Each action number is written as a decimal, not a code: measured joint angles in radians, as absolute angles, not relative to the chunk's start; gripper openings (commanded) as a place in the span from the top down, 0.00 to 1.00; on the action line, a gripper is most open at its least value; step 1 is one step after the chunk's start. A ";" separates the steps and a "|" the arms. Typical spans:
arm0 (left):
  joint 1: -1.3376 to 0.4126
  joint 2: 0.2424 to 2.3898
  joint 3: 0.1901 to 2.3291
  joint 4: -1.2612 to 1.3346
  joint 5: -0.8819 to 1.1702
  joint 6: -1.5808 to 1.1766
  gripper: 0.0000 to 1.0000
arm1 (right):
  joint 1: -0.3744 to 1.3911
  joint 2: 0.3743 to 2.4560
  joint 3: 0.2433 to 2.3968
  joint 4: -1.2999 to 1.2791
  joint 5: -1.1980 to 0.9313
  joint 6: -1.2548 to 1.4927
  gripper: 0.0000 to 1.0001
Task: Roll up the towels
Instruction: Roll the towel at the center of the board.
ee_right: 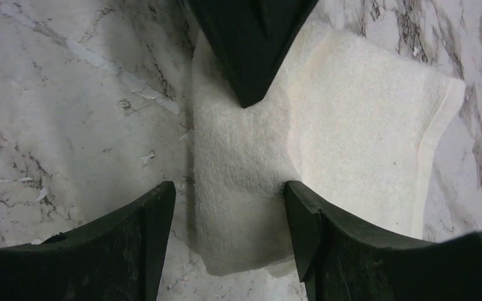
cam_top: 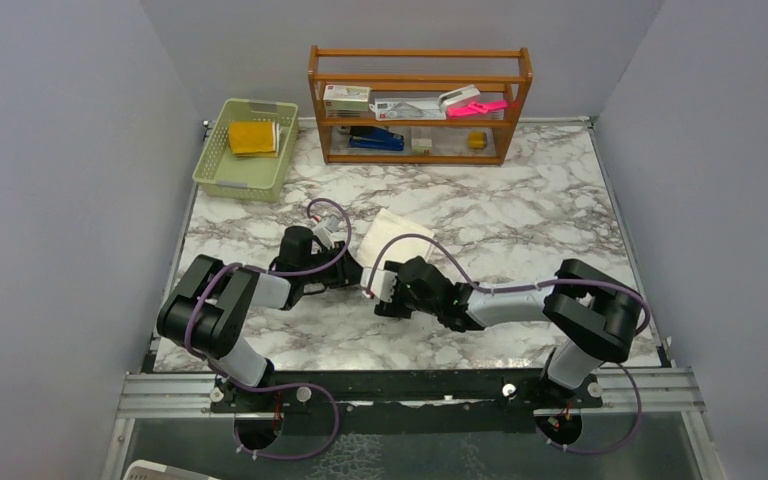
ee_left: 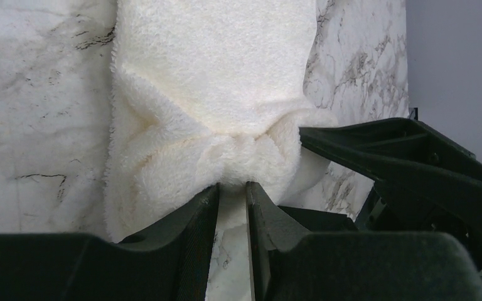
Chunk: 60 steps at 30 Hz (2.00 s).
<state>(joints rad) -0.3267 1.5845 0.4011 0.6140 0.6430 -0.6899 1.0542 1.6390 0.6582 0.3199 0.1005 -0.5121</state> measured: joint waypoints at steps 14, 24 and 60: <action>-0.327 1.552 0.442 0.508 0.630 -0.680 0.71 | 0.958 1.710 0.833 0.091 0.034 -0.366 0.99; -0.266 1.380 0.562 0.229 0.566 -0.650 0.66 | 0.910 1.722 0.897 -0.006 -0.085 -0.244 0.99; -0.188 1.205 0.583 0.064 0.603 -0.624 0.65 | 0.546 1.899 1.063 -0.232 -0.912 0.390 0.99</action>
